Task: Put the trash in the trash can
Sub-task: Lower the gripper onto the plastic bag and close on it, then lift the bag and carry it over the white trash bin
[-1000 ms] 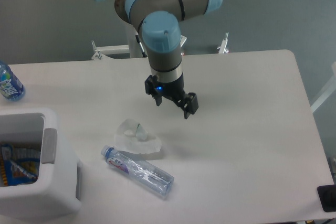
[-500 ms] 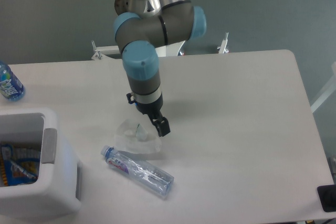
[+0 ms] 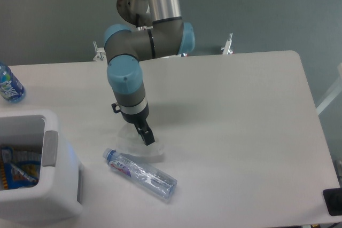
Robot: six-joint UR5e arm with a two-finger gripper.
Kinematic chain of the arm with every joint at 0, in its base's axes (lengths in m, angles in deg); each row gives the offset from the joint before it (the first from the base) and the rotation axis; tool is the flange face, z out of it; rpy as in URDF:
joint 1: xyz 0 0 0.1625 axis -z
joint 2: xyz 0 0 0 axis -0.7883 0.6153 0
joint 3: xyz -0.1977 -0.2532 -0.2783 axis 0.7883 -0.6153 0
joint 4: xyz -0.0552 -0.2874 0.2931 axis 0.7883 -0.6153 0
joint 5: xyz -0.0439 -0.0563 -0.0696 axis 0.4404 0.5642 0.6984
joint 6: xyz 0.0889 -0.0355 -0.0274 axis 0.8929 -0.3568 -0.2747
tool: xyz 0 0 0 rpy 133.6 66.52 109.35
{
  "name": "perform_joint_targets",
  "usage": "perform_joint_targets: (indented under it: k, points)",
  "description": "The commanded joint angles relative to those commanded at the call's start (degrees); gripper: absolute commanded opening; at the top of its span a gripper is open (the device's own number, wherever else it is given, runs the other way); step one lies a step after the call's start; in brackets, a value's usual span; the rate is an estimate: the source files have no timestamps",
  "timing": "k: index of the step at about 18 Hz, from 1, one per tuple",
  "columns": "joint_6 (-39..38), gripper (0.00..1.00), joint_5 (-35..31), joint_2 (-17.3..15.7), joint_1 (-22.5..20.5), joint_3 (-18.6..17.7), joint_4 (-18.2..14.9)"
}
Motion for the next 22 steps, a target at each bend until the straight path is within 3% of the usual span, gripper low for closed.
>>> perform_joint_targets:
  k: [2, 3, 6, 10, 14, 18, 22]
  points:
    - [-0.4, 0.45, -0.1, 0.0, 0.0, 0.2, 0.0]
    - [-0.4, 0.25, -0.2, 0.0, 0.0, 0.2, -0.1]
    - [-0.4, 0.02, -0.2, -0.3, -0.1, 0.1, -0.2]
    - [-0.2, 0.0, -0.2, -1.0, -0.6, 0.1, -0.6]
    - [-0.2, 0.0, 1.6, -5.4, -3.0, -0.3, -2.2]
    - [-0.9, 0.0, 9.6, -10.6, -6.6, 0.1, -5.4]
    - [-12.7, 0.0, 20.2, -14.4, -9.8, 3.9, -4.7]
